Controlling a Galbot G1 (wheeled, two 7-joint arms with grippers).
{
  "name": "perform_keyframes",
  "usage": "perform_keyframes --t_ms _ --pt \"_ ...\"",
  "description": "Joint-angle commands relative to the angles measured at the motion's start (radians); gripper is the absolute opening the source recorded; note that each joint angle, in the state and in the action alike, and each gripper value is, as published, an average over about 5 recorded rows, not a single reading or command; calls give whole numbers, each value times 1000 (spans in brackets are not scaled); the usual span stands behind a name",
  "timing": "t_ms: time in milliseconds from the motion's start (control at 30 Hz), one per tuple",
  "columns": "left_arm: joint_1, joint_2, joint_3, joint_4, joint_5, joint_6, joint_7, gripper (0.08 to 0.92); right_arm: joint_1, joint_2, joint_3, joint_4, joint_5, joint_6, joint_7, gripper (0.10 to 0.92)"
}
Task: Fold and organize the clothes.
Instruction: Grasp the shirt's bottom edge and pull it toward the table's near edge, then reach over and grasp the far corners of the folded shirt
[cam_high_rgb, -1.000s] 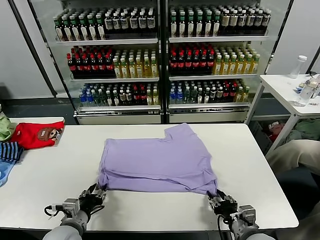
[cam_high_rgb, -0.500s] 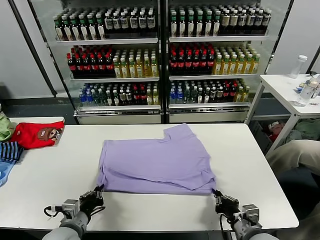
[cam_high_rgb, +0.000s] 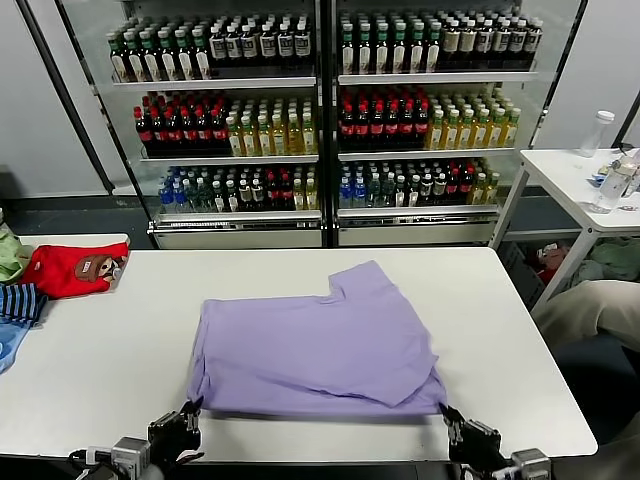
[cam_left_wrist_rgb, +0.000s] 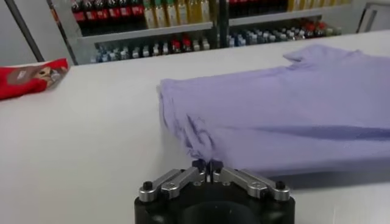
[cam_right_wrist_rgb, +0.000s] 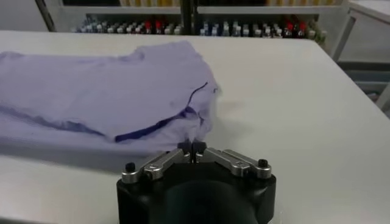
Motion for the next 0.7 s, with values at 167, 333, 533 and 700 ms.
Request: perform_keyframes --t_ms 167,333,533,700 --pt "-29 -20 -94 -119 25 -75 -12 315 143 -30 119 116 114 -47 10 353" --pt "-235 7 -57 23 10 -72 50 462 568 -3 -47 -58 187 -152 62 491" --pt "-548 55 7 331 -21 -46 144 635 1009 117 -346 -444 143 -167 90 665" --pt "-667 70 38 491 -43 -21 224 768 1197 218 -459 -700 76 -166 74 794"
